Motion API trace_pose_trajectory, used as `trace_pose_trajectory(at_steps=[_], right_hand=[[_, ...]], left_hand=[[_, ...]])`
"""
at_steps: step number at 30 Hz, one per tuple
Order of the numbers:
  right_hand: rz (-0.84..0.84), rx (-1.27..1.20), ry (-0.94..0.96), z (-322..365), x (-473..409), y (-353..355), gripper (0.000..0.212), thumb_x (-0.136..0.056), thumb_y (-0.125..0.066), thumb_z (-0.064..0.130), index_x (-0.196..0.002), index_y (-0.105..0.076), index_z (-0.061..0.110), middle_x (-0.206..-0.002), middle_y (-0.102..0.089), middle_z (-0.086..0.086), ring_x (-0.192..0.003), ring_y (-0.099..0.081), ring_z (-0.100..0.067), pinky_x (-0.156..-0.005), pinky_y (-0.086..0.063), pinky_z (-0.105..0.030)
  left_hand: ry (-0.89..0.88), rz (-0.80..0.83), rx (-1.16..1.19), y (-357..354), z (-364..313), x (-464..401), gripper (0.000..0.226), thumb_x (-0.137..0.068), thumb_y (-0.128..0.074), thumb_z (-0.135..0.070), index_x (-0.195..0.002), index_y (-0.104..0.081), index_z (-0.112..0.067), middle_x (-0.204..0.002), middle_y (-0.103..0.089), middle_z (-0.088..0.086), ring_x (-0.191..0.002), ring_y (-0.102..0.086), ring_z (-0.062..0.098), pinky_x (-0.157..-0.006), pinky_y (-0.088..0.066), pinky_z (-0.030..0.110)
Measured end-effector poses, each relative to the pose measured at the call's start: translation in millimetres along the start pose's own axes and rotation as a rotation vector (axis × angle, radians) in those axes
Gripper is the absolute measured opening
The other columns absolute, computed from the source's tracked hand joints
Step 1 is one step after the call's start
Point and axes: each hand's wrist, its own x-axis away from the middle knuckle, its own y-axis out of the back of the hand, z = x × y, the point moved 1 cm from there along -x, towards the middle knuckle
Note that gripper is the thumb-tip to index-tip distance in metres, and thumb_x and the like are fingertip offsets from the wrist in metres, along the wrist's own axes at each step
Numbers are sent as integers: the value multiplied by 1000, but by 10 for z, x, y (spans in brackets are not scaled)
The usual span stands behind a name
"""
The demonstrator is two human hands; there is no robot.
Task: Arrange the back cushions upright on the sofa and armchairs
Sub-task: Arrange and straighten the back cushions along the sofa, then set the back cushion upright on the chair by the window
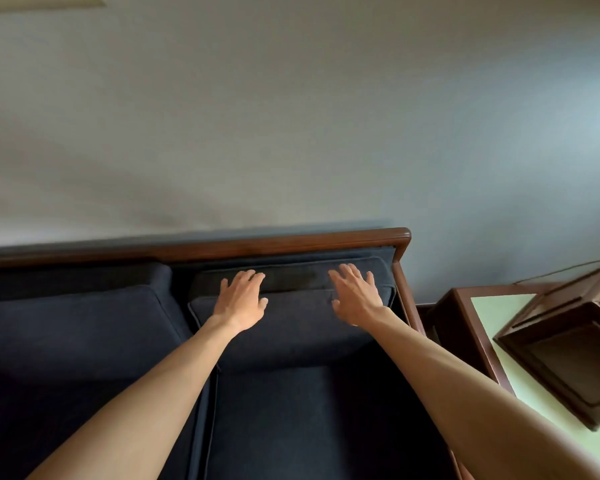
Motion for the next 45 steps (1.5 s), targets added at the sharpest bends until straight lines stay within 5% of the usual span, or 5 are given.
trace_pose_trajectory(at_steps=[10, 21, 30, 39, 45], right_hand=[[-259, -173, -119, 76, 1278, 1517, 33, -84, -58, 17, -115, -69, 18, -119, -68, -10, -109, -64, -34, -88, -52, -38], [-529, -162, -347, -704, 3618, 2382, 32, -91, -62, 27, -122, -65, 21, -119, -69, -2, -106, -65, -25, -91, -54, -40], [-586, -134, -703, -2127, 5820, 2275, 32, -85, -65, 29, -117, -66, 26, -116, -69, -2, -108, -64, -27, -87, -53, -38], [-530, -276, -1132, -3492, 8666, 1199, 31, -85, -63, 19, -115, -68, 21, -119, -66, -6, -107, -64, -31, -88, -54, -40], [-519, -455, -1291, -4078, 9410, 394, 25, -81, -56, 19, -98, -71, 28, -103, -67, 1, -91, -67, -26, -77, -57, -36]], left_hand=[[-190, -190, 174, 1435, -1065, 696, 17, -91, -59, -29, -97, -67, -15, -101, -70, 4, -97, -64, 29, -79, -50, 36], [-636, -287, 179, 2161, -3124, 1983, 17, -88, -66, -35, -96, -68, -21, -101, -71, -1, -93, -66, 23, -81, -52, 37], [-952, -221, 104, 1772, -5424, 3069, 10, -86, -67, -29, -93, -70, -22, -103, -72, -1, -98, -66, 26, -83, -50, 37], [-1200, 17, 180, 306, -7837, 4731, 15, -80, -67, -37, -85, -70, -24, -96, -74, -2, -93, -66, 24, -78, -51, 32], [-1267, 177, 70, -666, -8639, 5165, 20, -83, -66, -42, -93, -72, -26, -97, -74, -3, -94, -68, 20, -82, -54, 33]])
